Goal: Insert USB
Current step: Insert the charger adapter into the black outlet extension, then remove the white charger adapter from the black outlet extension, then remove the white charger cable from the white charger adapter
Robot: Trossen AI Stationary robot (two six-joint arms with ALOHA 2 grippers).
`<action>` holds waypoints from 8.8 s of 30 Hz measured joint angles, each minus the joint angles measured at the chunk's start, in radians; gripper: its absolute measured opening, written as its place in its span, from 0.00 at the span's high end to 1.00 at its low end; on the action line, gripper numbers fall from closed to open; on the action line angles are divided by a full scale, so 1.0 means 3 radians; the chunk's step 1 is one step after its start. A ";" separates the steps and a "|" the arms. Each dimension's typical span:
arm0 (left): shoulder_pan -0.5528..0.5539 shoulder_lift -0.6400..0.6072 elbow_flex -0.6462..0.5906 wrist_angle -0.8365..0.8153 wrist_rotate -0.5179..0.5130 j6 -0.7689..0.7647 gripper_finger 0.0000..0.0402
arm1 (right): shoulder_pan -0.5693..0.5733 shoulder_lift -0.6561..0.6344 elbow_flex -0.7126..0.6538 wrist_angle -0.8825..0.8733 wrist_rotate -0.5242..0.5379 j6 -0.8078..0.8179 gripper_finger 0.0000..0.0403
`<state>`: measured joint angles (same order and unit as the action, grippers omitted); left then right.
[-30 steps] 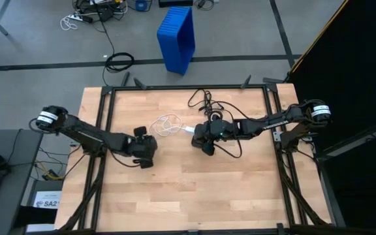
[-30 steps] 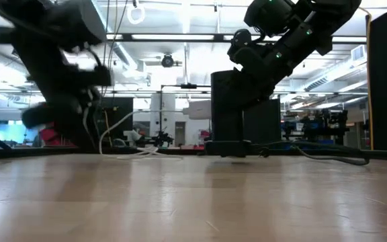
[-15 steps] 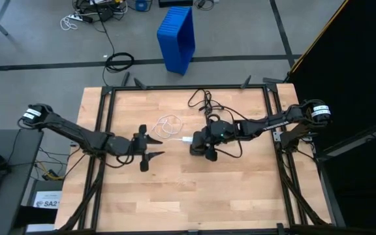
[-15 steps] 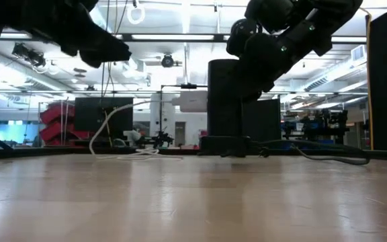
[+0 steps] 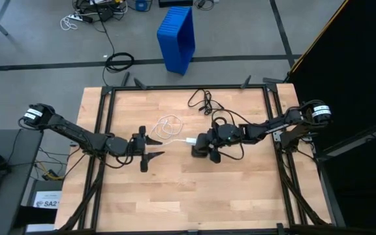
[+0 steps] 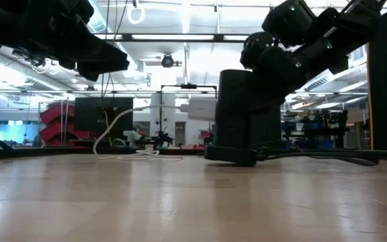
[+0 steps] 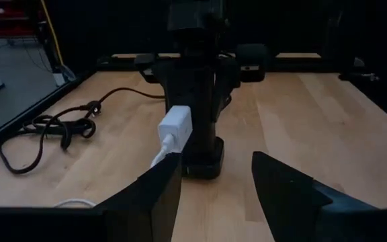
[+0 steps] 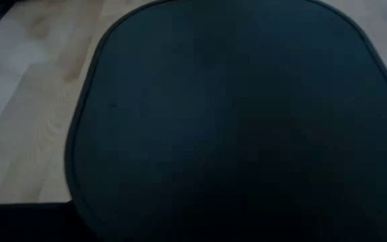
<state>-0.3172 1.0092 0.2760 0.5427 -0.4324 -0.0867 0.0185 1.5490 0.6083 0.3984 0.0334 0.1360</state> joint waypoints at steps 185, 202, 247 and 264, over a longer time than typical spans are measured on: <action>0.1297 0.2113 0.1682 -0.0390 0.1499 0.0408 0.81 | -0.0217 -0.0263 -0.0500 0.1173 -0.0158 -0.0510 0.29; 0.1324 0.2277 0.1684 -0.0393 0.1484 0.0365 0.81 | -0.0281 0.0316 -0.0354 0.1539 -0.0156 -0.0538 0.35; 0.1320 0.2145 0.1704 -0.1188 0.0956 0.0452 0.81 | -0.0621 -0.0014 -0.0319 0.0818 -0.0187 -0.0652 0.33; 0.1314 0.2150 0.1704 -0.1149 0.0985 0.0449 0.81 | -0.0587 -0.0054 -0.0300 0.1024 0.0071 -0.0700 0.01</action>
<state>0.0769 1.6543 0.7872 0.1981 -0.1368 0.0479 -0.1577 1.5328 0.5182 0.7055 0.0546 -0.0741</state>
